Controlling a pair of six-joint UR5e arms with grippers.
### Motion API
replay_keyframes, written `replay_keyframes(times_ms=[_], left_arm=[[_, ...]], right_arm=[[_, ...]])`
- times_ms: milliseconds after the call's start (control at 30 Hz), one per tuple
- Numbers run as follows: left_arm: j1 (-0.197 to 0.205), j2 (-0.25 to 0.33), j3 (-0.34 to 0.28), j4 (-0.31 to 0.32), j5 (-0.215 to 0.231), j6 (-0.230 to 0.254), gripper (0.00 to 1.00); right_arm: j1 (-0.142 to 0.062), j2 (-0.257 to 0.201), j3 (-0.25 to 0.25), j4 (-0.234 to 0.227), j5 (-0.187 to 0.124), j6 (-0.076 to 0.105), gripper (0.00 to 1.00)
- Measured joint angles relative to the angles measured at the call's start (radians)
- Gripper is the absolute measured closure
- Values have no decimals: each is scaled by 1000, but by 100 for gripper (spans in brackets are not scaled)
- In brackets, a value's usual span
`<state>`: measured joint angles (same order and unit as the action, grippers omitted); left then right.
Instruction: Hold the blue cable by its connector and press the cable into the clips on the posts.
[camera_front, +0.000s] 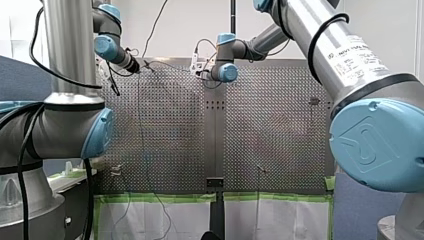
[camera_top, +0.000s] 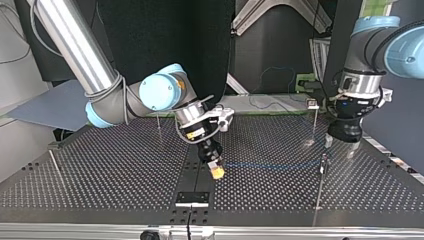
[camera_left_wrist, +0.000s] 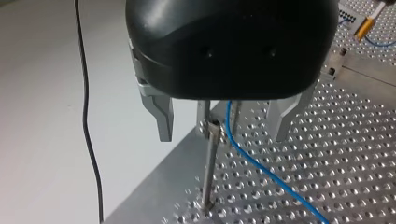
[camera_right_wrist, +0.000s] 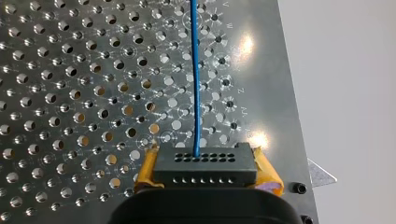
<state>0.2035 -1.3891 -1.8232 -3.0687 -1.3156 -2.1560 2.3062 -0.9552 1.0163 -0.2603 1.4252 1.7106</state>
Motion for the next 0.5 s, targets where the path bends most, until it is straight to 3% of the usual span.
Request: replay_keyframes(times_ms=[500], left_arm=[[-16,38,0,-55,2,103,0]], right_arm=[[-1,0,0,1,0,0,100]])
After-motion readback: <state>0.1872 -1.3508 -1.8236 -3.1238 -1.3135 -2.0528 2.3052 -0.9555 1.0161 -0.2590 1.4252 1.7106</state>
